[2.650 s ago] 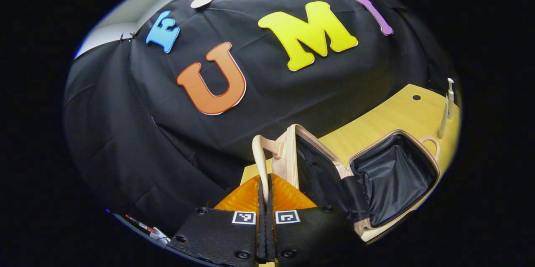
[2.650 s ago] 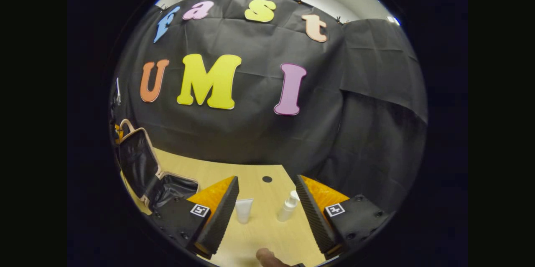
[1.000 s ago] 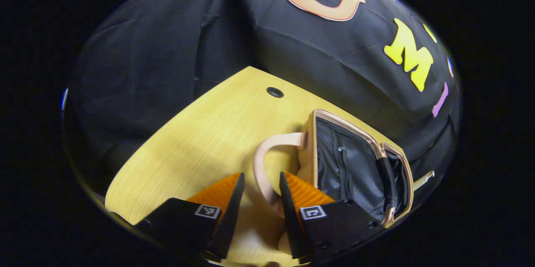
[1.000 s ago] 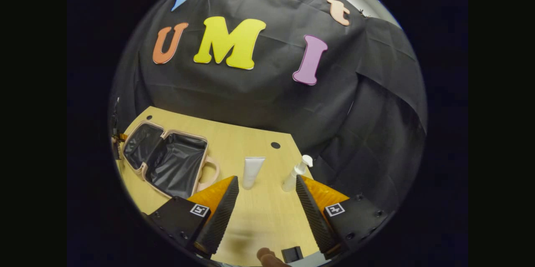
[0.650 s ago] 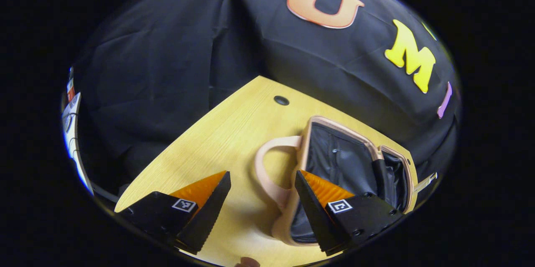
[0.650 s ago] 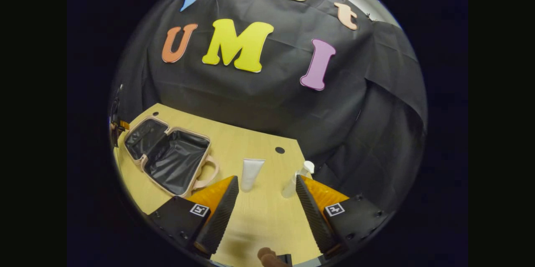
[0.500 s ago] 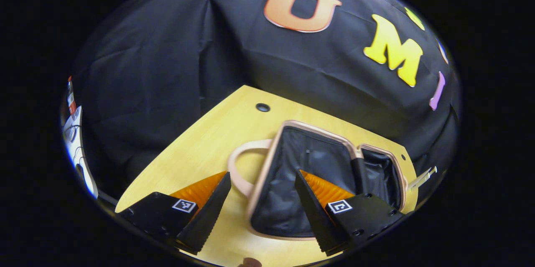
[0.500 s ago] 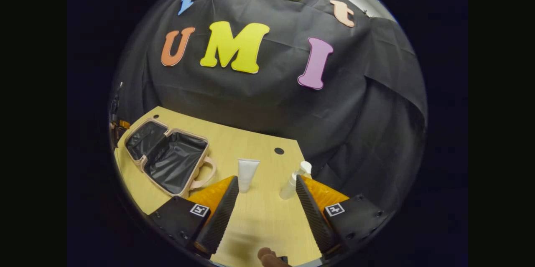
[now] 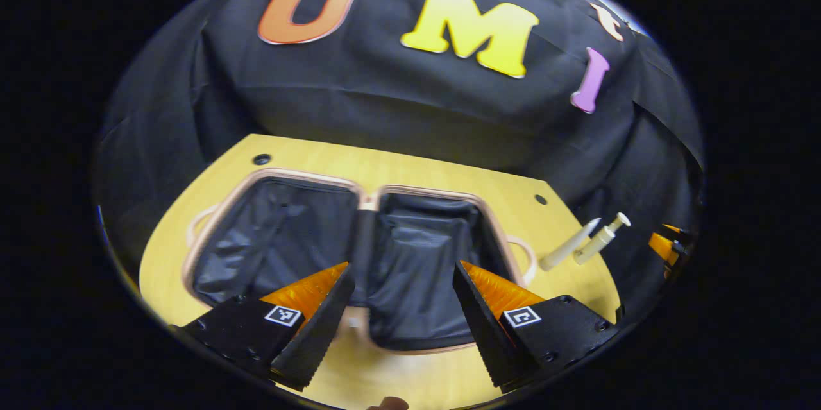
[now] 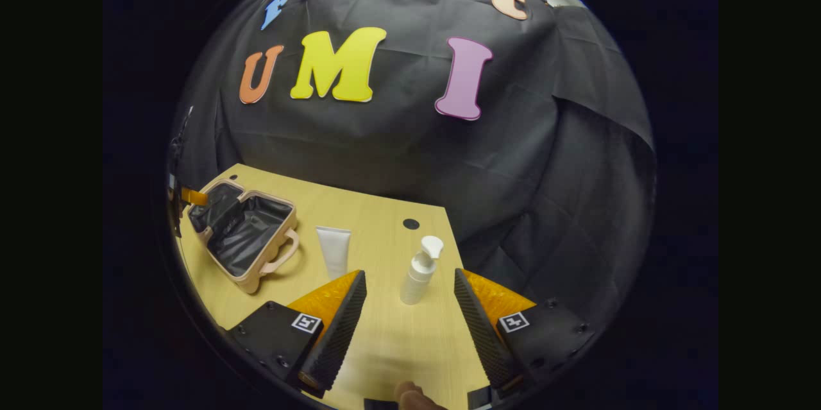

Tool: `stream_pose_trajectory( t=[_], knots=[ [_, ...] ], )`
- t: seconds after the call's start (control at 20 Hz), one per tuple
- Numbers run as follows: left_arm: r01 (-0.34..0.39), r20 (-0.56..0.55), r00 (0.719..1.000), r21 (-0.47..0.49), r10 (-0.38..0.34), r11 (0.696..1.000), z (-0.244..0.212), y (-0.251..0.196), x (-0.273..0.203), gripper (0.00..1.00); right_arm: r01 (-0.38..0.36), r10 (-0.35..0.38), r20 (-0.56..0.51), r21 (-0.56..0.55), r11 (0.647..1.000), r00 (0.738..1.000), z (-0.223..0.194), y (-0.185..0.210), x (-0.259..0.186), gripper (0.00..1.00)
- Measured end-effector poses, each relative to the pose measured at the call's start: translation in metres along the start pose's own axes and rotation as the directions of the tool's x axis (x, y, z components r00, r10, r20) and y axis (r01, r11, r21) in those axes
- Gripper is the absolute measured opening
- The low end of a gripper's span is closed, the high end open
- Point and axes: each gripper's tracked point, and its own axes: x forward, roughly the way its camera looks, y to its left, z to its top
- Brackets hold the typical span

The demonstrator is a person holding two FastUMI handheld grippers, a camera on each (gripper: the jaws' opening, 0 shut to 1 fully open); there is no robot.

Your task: First open the suitcase, pack the skin care products into it, and then close the suitcase.

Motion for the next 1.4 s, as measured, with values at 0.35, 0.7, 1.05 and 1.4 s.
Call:
stream_pose_trajectory(
  t=[0.35, 0.7, 1.05, 1.4],
  knots=[
    [0.225, -0.089, 0.973, 0.135, -0.215, 0.965, -0.024, -0.161, 0.068, 0.98, 0.021, -0.020, -0.044, 0.023, 0.999, 0.999, -0.023, -0.061, 0.019, 0.81],
    [0.344, -0.162, 0.934, 0.177, -0.317, 0.922, -0.056, -0.267, 0.139, 0.99, 0.030, -0.030, -0.083, -0.006, 1.000, 0.996, -0.048, -0.108, 0.028, 0.81],
    [0.236, -0.184, 0.961, 0.152, -0.207, 0.960, -0.080, -0.273, 0.200, 0.94, -0.004, 0.003, -0.129, -0.010, 1.000, 0.992, -0.074, -0.123, 0.041, 0.82],
    [0.211, -0.199, 0.964, 0.165, -0.177, 0.964, -0.093, -0.277, 0.216, 0.69, -0.076, 0.080, -0.125, 0.041, 0.996, 0.989, -0.074, -0.101, 0.047, 0.82]
  ],
)
